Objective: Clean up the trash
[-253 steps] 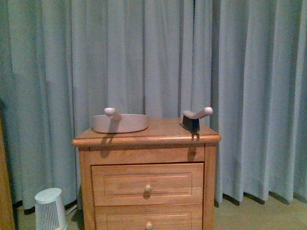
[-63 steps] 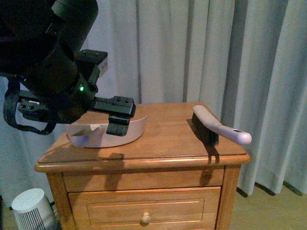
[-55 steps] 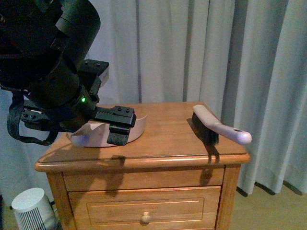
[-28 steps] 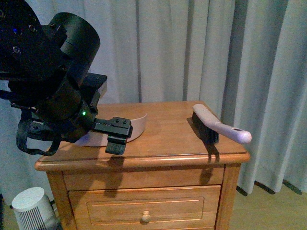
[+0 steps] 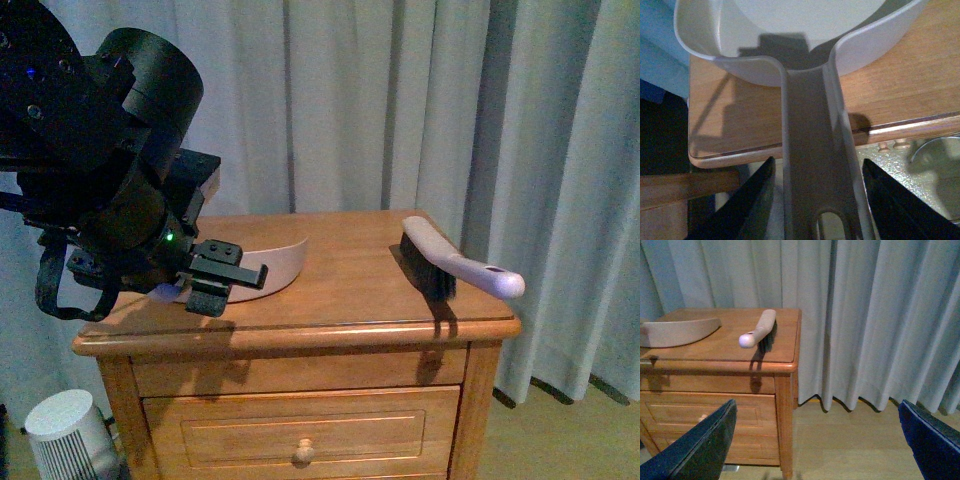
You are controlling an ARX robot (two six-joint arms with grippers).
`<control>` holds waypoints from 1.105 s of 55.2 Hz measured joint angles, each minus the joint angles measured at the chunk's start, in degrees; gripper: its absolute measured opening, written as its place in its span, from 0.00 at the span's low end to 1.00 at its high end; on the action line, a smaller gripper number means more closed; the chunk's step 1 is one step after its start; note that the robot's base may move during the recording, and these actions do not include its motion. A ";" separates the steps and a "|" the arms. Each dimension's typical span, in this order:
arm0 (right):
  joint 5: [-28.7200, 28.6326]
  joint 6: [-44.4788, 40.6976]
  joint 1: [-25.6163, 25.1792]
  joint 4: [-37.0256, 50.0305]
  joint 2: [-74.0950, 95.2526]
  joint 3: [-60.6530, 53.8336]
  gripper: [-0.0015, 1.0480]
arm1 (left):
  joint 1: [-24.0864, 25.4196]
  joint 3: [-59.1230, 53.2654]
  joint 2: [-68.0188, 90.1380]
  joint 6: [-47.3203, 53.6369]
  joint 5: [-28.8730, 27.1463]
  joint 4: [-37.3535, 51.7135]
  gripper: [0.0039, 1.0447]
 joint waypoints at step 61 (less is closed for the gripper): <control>0.00 0.00 0.00 0.00 0.00 0.00 0.93 | 1.51 -14.23 -27.87 5.51 -0.24 16.63 0.27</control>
